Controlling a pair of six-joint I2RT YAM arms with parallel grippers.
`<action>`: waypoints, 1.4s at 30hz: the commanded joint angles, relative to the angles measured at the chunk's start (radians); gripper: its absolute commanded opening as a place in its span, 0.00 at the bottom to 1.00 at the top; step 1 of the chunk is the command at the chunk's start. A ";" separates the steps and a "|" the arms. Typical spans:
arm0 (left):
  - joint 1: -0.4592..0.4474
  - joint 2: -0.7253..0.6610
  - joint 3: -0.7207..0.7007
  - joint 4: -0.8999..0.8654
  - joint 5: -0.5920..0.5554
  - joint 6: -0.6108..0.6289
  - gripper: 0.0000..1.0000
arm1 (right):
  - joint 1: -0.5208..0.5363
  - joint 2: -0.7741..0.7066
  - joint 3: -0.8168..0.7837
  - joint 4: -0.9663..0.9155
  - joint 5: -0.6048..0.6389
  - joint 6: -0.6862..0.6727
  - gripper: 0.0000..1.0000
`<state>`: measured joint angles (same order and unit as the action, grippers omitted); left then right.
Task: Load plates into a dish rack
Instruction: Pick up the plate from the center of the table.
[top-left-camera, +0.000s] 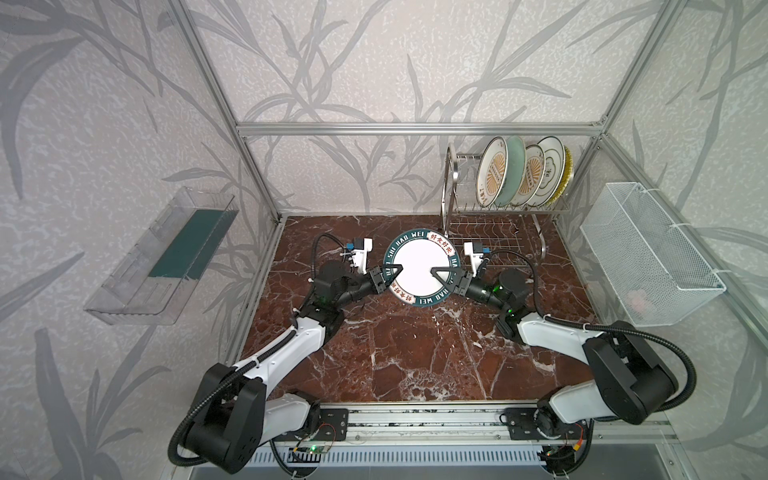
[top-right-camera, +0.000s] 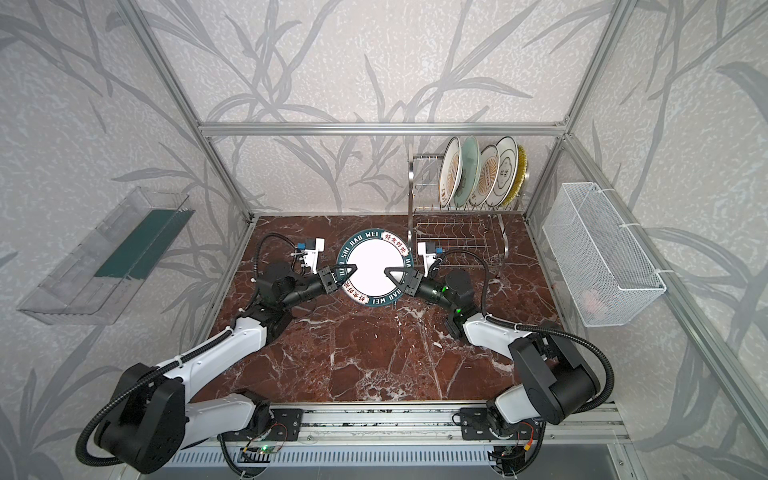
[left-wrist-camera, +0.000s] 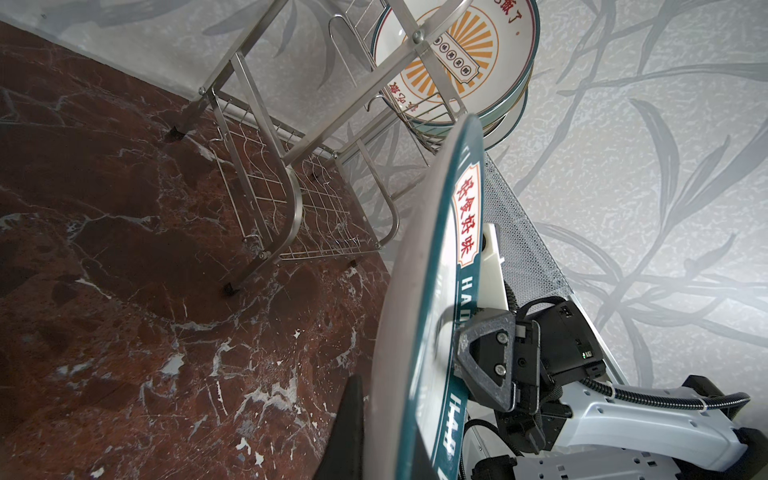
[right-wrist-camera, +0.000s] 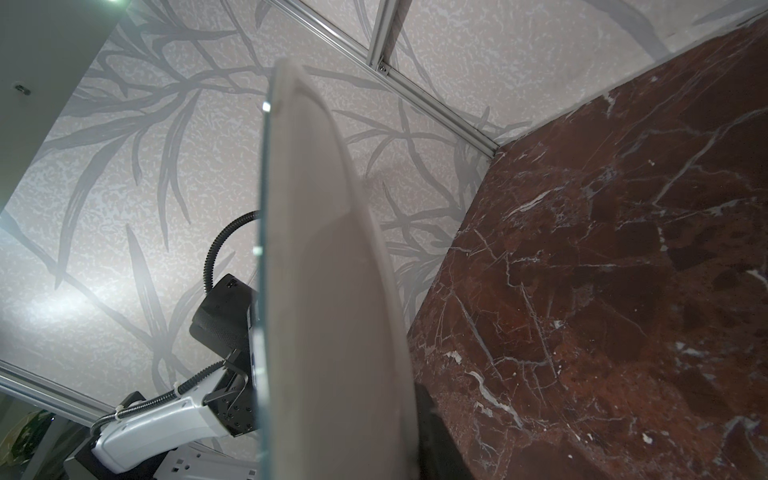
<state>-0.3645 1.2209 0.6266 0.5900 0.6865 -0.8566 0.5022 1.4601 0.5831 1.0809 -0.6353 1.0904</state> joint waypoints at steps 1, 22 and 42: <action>0.004 0.014 0.035 0.045 0.010 0.000 0.00 | 0.008 -0.003 0.042 0.090 -0.023 0.005 0.20; 0.006 0.018 0.051 -0.048 -0.005 0.070 0.00 | 0.006 -0.039 0.047 0.015 0.001 -0.033 0.00; 0.006 0.006 0.079 -0.142 -0.014 0.110 0.11 | 0.007 -0.127 0.036 -0.122 0.058 -0.128 0.00</action>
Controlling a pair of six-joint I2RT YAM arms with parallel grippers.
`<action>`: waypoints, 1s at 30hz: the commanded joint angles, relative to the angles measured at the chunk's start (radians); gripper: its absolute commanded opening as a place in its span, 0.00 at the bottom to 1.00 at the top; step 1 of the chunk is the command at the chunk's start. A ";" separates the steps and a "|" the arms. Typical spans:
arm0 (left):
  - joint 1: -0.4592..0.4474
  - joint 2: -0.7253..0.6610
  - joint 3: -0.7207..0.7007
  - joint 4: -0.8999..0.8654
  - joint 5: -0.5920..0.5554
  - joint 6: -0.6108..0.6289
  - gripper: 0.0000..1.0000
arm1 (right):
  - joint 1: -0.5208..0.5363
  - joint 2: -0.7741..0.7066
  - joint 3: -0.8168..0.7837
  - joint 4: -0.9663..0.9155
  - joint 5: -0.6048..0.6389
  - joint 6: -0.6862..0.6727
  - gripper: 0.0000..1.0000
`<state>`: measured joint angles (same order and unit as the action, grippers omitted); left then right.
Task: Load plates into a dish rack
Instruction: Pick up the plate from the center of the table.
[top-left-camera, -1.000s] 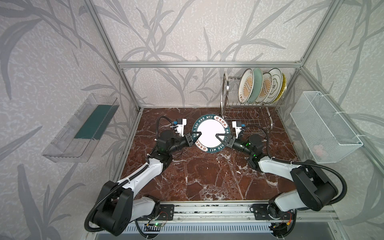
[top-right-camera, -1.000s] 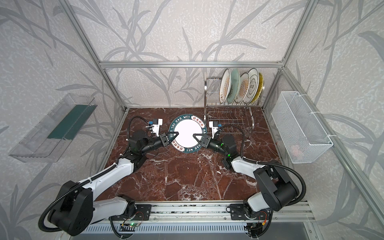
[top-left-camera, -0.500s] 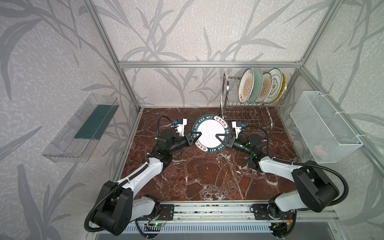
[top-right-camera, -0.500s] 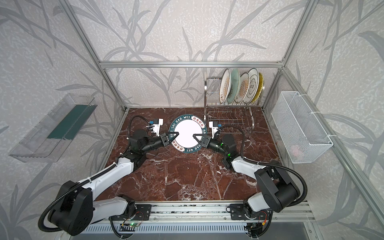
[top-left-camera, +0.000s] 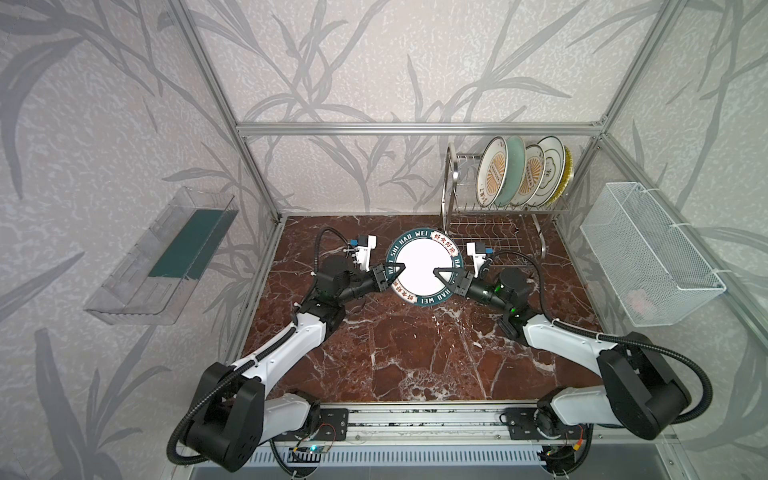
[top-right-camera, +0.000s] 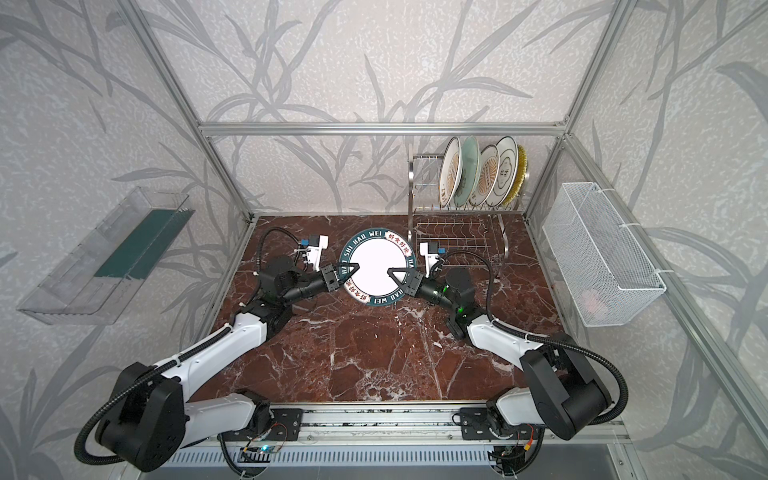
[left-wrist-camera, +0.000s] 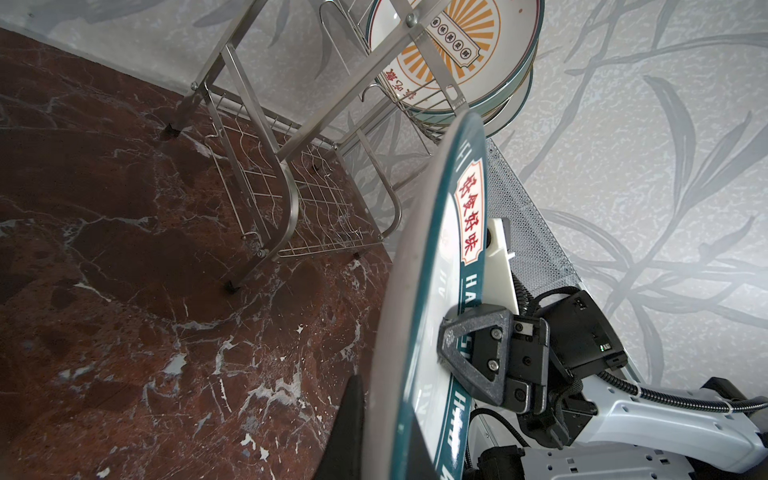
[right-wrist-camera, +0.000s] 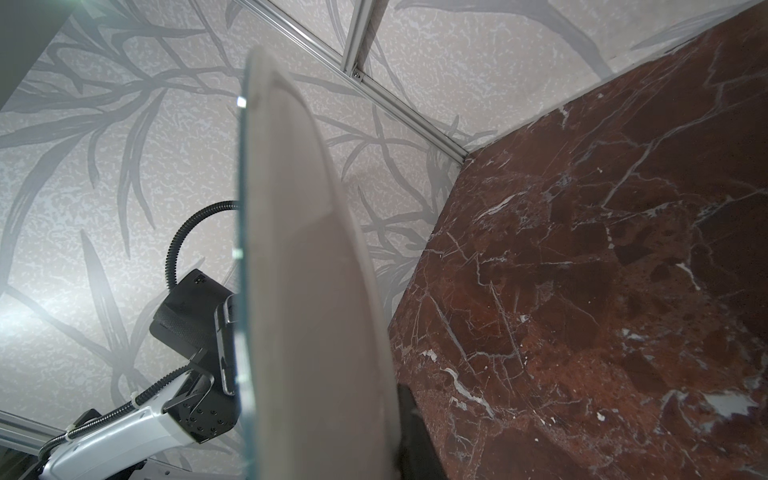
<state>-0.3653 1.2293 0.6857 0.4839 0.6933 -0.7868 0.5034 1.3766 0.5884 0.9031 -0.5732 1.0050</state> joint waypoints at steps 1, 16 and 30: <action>0.006 -0.002 0.020 -0.035 -0.015 0.041 0.11 | 0.005 -0.044 0.029 0.054 -0.002 -0.043 0.00; 0.006 -0.021 0.028 -0.102 -0.011 0.067 0.39 | 0.005 -0.092 0.009 0.032 0.029 -0.065 0.00; 0.006 -0.087 0.049 -0.237 -0.051 0.140 0.59 | 0.004 -0.195 -0.002 -0.113 0.128 -0.152 0.00</action>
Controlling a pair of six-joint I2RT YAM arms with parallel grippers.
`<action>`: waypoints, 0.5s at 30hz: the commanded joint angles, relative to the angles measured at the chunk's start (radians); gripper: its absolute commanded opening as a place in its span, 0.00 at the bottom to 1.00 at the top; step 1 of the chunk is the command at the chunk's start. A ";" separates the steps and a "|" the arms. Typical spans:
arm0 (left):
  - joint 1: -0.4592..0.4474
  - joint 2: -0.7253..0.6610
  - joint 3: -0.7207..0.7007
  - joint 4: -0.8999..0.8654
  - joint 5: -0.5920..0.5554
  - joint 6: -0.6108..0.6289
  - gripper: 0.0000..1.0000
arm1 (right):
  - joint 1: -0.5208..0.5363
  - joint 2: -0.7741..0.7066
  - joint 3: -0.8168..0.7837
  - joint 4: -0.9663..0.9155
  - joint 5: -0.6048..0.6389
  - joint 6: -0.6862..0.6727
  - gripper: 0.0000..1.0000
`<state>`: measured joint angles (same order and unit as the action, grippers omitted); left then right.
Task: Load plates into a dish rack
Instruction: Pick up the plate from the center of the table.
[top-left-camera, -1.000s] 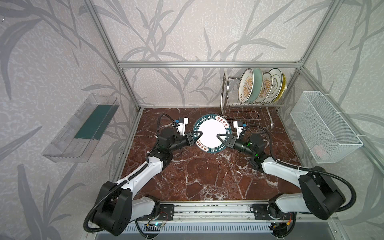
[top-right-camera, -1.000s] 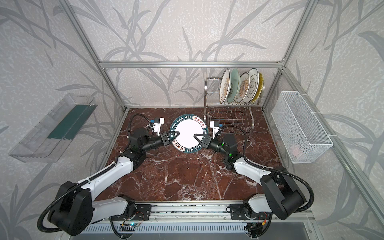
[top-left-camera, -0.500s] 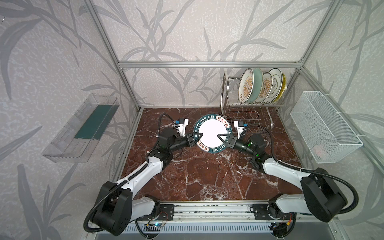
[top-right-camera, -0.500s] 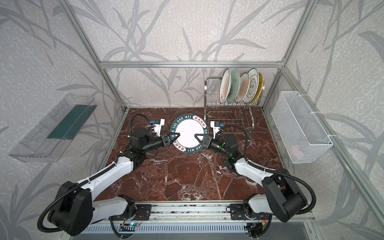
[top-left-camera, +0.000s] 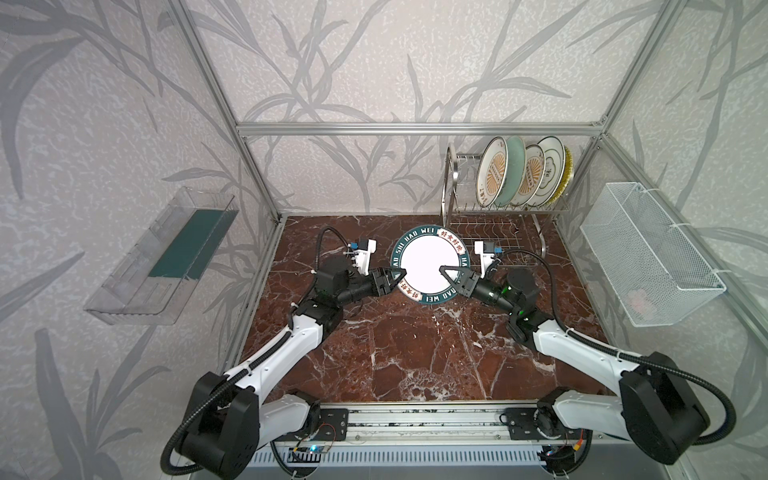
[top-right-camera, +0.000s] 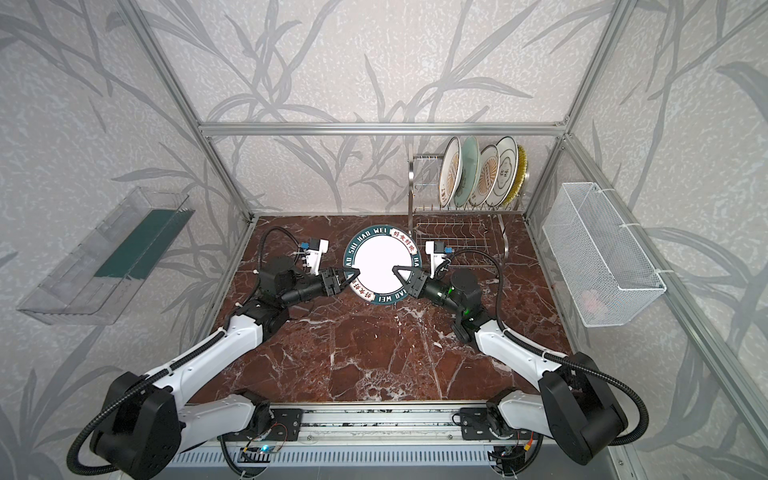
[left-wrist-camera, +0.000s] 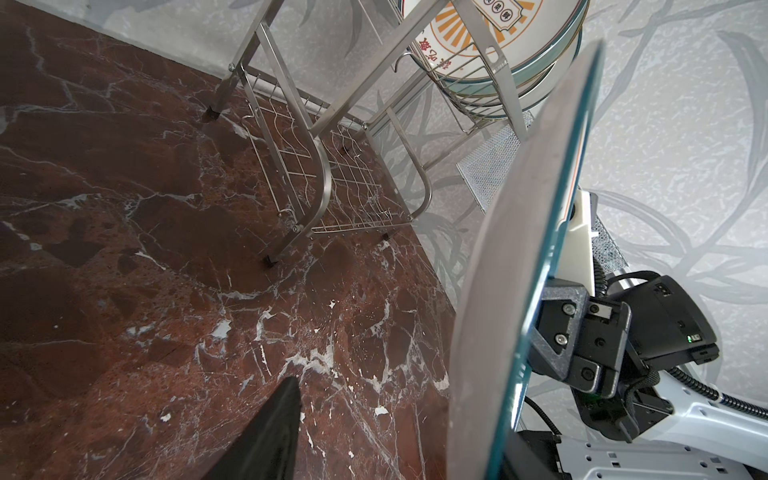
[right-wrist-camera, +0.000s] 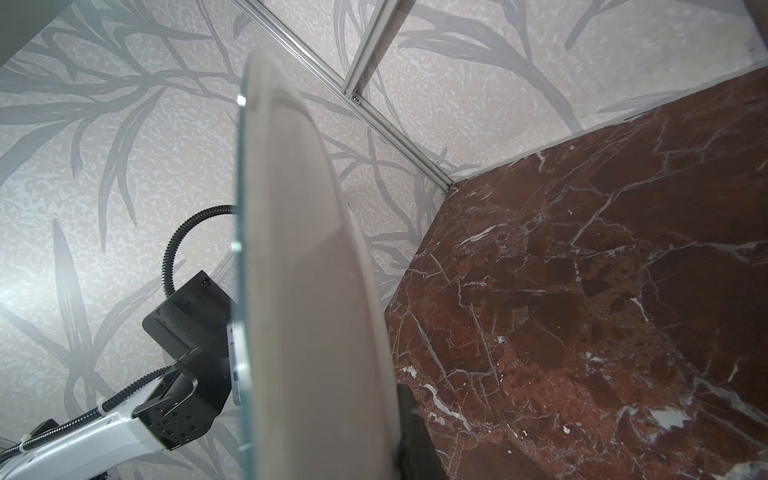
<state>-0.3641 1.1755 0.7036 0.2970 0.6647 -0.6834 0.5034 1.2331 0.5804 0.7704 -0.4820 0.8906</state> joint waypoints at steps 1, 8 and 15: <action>0.006 -0.038 0.035 -0.062 -0.028 0.043 0.60 | 0.003 -0.063 0.006 0.002 0.048 -0.047 0.00; 0.005 -0.054 0.087 -0.218 -0.084 0.114 0.62 | 0.004 -0.158 0.027 -0.191 0.132 -0.135 0.00; 0.005 -0.065 0.125 -0.329 -0.134 0.189 0.62 | 0.003 -0.244 0.077 -0.359 0.199 -0.224 0.00</action>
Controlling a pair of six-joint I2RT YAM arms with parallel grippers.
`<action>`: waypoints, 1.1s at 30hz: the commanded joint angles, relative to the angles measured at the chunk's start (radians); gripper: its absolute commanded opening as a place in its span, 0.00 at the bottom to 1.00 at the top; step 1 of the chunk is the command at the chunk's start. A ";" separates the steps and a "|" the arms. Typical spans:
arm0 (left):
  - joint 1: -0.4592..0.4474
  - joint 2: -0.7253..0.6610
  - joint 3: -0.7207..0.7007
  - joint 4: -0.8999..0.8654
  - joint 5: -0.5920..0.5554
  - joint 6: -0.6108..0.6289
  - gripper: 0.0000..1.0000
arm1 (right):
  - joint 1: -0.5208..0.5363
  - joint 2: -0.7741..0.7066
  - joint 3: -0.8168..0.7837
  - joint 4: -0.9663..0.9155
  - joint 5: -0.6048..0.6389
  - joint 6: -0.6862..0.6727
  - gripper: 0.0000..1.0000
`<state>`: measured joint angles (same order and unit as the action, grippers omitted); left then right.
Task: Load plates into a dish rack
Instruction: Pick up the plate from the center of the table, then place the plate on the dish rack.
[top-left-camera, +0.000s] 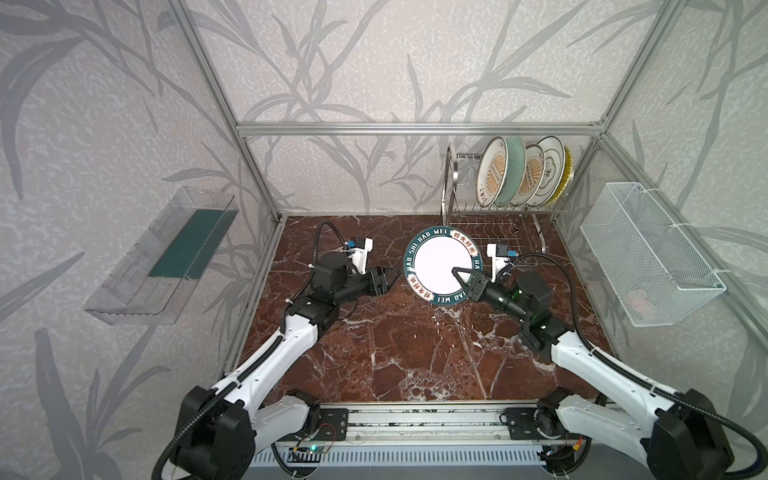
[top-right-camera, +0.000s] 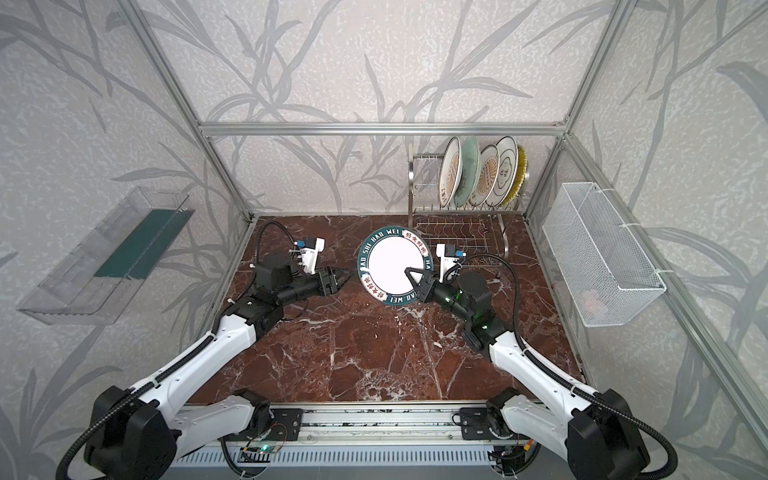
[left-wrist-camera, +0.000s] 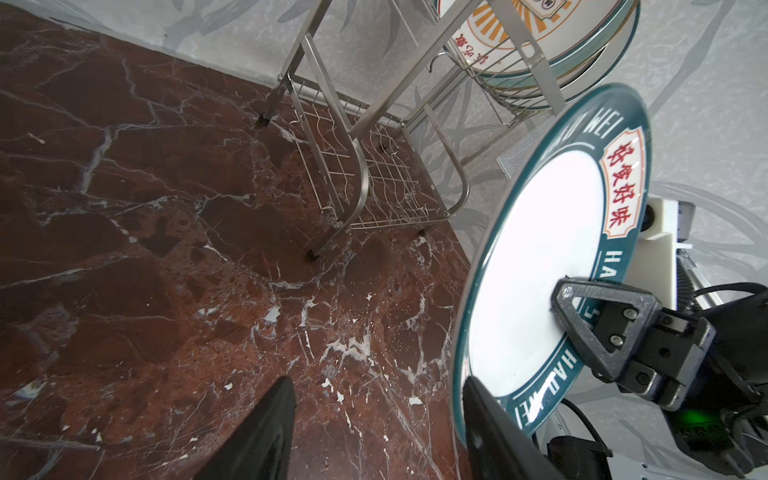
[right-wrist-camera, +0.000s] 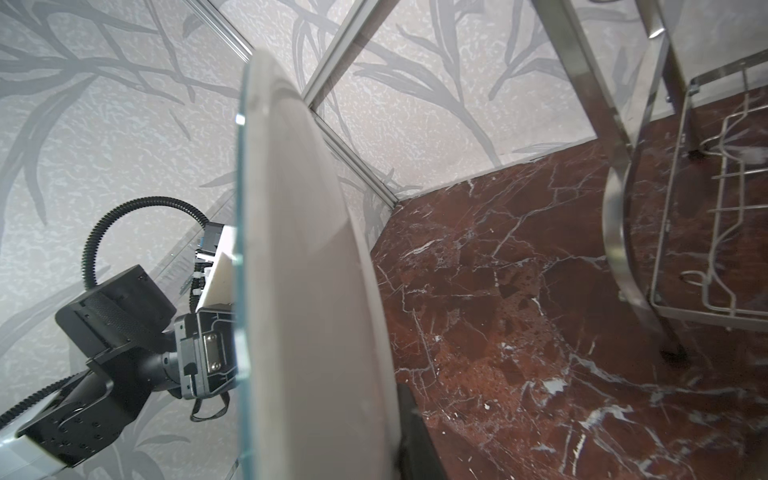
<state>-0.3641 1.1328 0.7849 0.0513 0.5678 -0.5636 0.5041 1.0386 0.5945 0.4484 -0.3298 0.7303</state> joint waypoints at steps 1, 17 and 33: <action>0.005 -0.023 0.053 -0.114 -0.046 0.090 0.62 | 0.004 -0.060 0.074 -0.063 0.059 -0.080 0.00; 0.006 -0.101 0.147 -0.329 -0.142 0.212 0.62 | 0.002 -0.104 0.299 -0.341 0.229 -0.290 0.00; 0.005 -0.151 0.160 -0.420 -0.163 0.260 0.62 | 0.004 0.016 0.582 -0.392 0.433 -0.437 0.00</action>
<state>-0.3641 1.0077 0.9215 -0.3374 0.4202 -0.3374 0.5041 1.0332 1.1191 -0.0120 0.0647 0.3416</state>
